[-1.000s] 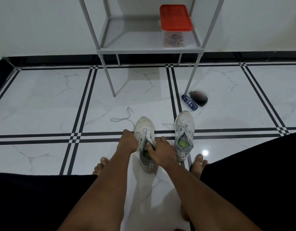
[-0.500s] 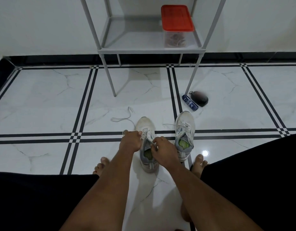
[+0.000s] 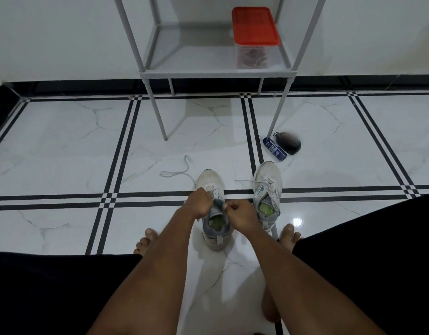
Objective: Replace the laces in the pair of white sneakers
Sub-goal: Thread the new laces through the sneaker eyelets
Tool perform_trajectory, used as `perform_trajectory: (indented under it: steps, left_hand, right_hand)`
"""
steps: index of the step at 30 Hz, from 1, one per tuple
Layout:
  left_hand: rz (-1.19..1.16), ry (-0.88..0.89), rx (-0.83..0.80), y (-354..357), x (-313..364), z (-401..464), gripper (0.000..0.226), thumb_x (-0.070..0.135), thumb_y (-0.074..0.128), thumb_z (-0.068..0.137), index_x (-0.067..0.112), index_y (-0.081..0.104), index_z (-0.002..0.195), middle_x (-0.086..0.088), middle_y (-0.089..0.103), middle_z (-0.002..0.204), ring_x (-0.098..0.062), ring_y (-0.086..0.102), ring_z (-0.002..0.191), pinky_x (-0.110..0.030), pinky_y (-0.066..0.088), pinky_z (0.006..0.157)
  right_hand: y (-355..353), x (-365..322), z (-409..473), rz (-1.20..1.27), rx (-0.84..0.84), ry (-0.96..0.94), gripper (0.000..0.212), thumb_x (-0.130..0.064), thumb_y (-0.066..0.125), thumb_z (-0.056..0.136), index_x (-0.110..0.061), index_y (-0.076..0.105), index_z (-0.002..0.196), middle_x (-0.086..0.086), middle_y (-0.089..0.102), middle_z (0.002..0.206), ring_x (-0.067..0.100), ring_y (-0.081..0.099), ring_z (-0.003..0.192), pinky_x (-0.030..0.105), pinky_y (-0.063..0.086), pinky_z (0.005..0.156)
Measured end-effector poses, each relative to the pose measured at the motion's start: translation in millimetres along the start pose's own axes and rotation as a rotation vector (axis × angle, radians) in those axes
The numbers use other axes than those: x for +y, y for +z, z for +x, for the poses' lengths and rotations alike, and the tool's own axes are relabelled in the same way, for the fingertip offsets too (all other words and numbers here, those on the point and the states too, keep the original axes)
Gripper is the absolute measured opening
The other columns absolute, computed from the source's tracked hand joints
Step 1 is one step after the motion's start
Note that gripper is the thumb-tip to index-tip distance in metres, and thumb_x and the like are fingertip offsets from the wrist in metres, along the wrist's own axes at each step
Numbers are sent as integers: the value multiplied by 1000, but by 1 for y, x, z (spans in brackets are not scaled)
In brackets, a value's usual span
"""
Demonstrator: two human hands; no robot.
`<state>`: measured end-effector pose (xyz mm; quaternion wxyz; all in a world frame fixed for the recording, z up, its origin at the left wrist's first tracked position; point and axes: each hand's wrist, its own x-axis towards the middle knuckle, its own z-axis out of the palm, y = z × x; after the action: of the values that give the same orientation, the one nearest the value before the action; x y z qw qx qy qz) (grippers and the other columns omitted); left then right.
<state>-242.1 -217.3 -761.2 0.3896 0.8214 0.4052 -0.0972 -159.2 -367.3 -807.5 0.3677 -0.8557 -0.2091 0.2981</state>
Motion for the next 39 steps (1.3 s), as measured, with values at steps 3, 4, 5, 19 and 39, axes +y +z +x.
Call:
perform_trajectory:
  steps: [3,4,5,19,39]
  left_hand:
    - [-28,97,17,6,-4,3,27,10,51,103,0,76,100,-18,73,104,-34,66,97,-36,50,80]
    - [2,135,19,8,-5,2,25,9,55,100,4,80,101,-15,75,103,-32,67,96,-35,52,82]
    - [34,154,24,11,-5,-1,24,10,59,98,8,82,104,-10,76,105,-28,68,97,-34,54,86]
    - [-182,83,197,23,-10,-7,15,16,74,88,26,77,77,13,74,80,-6,70,82,-28,57,82]
    - [271,131,241,39,2,-18,29,32,50,101,12,70,105,-9,59,110,-30,65,98,-43,55,82]
  right_hand:
    - [1,6,11,162,-21,140,29,-21,70,94,0,73,74,4,62,62,19,55,61,40,49,63]
    - [1,8,14,219,-29,179,29,-19,70,93,4,71,75,10,63,65,19,56,65,43,51,64]
    - [1,9,17,272,-34,208,28,-15,70,94,8,71,77,18,68,70,21,58,68,44,54,67]
    - [-3,6,7,35,-41,-63,17,-33,71,94,-23,84,93,-10,79,88,4,71,88,24,54,83]
    - [15,24,27,237,-67,152,44,-40,63,82,3,69,82,5,61,67,15,55,66,35,49,69]
